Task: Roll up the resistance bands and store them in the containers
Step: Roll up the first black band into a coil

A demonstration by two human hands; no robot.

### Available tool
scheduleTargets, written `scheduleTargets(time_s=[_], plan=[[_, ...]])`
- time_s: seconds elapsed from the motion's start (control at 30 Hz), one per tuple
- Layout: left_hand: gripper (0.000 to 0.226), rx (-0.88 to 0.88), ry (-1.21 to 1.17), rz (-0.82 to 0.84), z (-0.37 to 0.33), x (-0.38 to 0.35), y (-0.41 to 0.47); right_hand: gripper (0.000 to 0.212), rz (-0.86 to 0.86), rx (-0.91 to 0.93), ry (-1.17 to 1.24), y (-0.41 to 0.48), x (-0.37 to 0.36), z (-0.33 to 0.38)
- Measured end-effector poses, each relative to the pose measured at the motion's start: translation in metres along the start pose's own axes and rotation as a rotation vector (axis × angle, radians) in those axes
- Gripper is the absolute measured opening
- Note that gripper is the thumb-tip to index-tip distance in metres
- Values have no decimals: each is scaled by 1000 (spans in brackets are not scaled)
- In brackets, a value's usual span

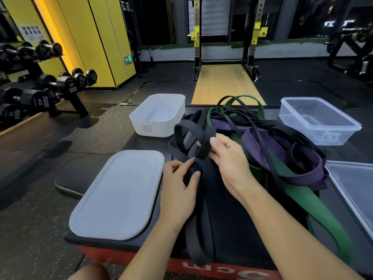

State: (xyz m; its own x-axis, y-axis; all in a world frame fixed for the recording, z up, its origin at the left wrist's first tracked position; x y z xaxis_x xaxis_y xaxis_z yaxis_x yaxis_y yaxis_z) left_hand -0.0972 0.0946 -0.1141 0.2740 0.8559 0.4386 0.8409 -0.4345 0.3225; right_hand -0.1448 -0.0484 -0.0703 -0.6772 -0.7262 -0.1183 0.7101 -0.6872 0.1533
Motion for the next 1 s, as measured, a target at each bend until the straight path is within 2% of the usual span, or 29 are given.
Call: scheduleTargets(time_s=[0.07, 0.13, 0.17, 0.3, 0.37, 0.47, 0.53, 0.6, 0.67, 0.77, 0.9, 1.0], plan=[[43, 23, 2, 10, 2, -2, 2, 41, 46, 20, -113, 1, -1, -5], [44, 99, -6, 8, 4, -1, 6, 13, 79, 7, -193, 1, -2, -4], [43, 147, -24, 7, 6, -1, 12, 9, 91, 22, -248, 3, -1, -4], [49, 230, -43, 30, 4, 0, 43, 21, 28, 174, -576, 15, 0, 5], [56, 224, -63, 49, 2, -5, 54, 23, -43, 180, -690, 21, 1, 9], [42, 168, -31, 64, -9, -13, 61, 23, -104, 164, -689, 32, 3, 17], [30, 98, 120, 12, -14, -14, 71, 18, -84, 131, -628, 42, 1, 15], [18, 81, 158, -63, -19, -10, 82, 14, -78, 100, -571, 49, -1, 10], [28, 70, 93, -75, -25, -11, 94, 15, -81, 100, -540, 53, 0, 7], [30, 95, -6, -21, -35, -15, 114, 12, -113, 136, -458, 57, 1, 13], [36, 301, -407, 34, -54, -16, 140, 4, -200, 244, -424, 64, 8, 36], [61, 280, -379, 254, -85, -26, 167, 11, -194, 405, -430, 68, 11, 50]])
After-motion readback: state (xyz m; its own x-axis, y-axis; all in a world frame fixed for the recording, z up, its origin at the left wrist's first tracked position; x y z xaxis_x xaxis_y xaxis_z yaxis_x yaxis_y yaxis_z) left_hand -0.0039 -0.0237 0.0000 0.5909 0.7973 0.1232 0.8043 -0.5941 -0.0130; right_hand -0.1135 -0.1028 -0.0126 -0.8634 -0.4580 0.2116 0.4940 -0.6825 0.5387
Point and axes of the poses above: each hand's wrist, its own y-axis towards the middle knuckle, its own x-axis out of the back of the hand, z = x × y, the point moved 5 cm from there along y, towards the middle knuckle, and after that the axes turned 2 degrees about -z, right-handed, at the moved point
